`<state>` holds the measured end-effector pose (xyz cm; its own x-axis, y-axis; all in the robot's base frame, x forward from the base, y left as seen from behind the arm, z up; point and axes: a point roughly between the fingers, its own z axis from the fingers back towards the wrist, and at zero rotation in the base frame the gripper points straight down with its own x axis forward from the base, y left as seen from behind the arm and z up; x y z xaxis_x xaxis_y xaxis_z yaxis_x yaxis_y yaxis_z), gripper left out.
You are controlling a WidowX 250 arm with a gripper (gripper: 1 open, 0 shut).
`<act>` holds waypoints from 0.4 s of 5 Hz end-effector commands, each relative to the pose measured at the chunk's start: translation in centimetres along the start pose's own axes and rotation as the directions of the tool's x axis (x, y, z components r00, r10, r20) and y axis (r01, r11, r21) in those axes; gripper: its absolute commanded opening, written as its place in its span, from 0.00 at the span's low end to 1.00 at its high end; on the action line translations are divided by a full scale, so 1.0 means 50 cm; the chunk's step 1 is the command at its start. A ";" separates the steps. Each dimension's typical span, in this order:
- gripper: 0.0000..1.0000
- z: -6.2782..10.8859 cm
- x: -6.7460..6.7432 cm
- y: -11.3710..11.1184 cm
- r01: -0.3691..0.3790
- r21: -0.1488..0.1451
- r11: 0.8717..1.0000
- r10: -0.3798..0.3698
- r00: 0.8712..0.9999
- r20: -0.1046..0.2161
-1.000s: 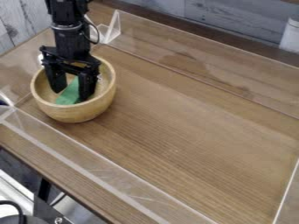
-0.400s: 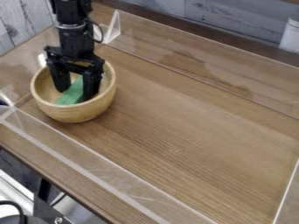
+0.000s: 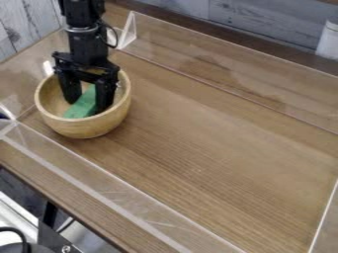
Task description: Remove the green block from inside the brown bowl and put it on the table
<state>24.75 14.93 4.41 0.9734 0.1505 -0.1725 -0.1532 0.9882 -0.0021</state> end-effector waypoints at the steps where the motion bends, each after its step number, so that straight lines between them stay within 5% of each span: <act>1: 1.00 0.025 0.016 0.017 -0.013 0.020 1.000 0.012 0.999 0.051; 2: 1.00 0.024 0.016 0.022 -0.018 0.018 1.000 0.017 0.999 0.050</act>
<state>24.67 15.37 4.14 0.9714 0.1583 -0.1771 -0.1614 0.9869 -0.0034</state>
